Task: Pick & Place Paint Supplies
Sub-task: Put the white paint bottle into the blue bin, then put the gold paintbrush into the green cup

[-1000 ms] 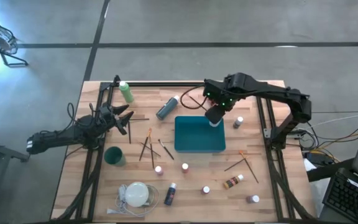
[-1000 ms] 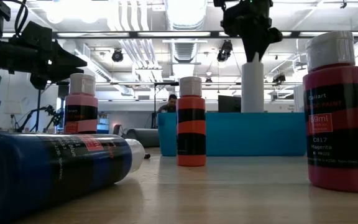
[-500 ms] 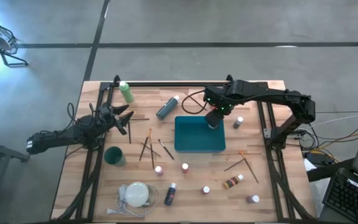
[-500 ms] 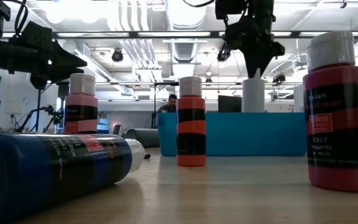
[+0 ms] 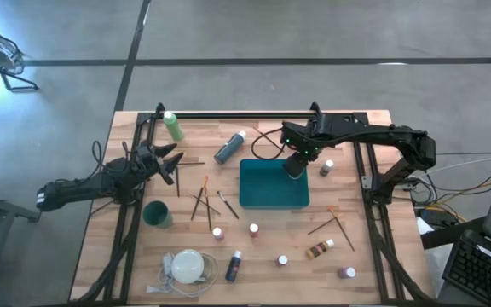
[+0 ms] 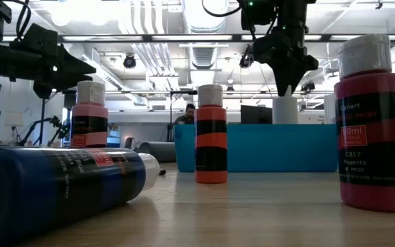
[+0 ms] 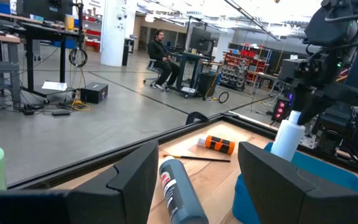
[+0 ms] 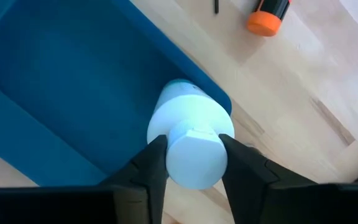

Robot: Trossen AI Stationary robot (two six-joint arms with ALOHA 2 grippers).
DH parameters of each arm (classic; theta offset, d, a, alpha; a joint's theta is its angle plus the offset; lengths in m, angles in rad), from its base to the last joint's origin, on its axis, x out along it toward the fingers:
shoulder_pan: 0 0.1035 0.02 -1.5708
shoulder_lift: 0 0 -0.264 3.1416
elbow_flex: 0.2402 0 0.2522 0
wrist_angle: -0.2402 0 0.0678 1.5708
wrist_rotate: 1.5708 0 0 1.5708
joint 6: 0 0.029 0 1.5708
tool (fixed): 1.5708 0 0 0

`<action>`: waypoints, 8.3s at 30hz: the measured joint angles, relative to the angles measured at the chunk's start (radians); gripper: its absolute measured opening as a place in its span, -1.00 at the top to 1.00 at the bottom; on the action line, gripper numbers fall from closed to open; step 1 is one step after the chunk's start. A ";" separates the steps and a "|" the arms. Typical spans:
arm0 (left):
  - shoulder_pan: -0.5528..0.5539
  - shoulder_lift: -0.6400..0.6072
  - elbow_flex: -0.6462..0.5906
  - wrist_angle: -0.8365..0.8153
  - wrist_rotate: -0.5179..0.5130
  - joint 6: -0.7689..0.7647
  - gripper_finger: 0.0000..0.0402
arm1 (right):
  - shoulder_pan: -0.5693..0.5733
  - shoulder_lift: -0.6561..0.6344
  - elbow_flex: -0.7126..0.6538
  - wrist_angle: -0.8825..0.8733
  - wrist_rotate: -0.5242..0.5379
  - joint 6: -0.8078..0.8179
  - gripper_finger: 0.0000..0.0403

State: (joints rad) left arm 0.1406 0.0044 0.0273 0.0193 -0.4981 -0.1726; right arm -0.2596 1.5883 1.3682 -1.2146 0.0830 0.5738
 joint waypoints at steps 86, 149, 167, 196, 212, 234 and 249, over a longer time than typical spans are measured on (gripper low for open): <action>0.000 0.000 0.000 0.003 0.000 0.000 -0.13 | -0.299 0.683 0.967 -0.039 -0.057 -0.480 -0.01; 0.000 0.000 0.000 0.003 0.003 0.000 -0.13 | -0.347 0.844 0.771 0.220 -0.116 -0.418 0.21; 0.000 0.000 0.000 0.003 0.004 0.000 -0.13 | -0.354 0.958 0.986 0.010 -0.189 -0.393 0.26; 0.000 0.000 0.000 0.003 0.003 0.000 -0.13 | -0.365 0.951 0.988 -0.049 -0.138 -0.959 0.30; 0.000 0.000 0.000 0.003 0.003 0.000 -0.13 | -0.344 0.951 0.980 -0.052 -0.147 -0.908 0.07; 0.000 0.000 0.000 0.003 0.003 0.000 -0.13 | -0.349 0.949 0.887 0.018 -0.120 -0.576 0.19; 0.000 0.000 0.000 0.003 0.003 0.000 -0.13 | -0.349 0.949 0.888 0.055 -0.111 -0.565 0.59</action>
State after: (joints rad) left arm 0.1406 0.0043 0.0273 0.0227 -0.4953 -0.1726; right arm -0.6086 2.5370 2.2559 -1.1595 -0.0281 0.0090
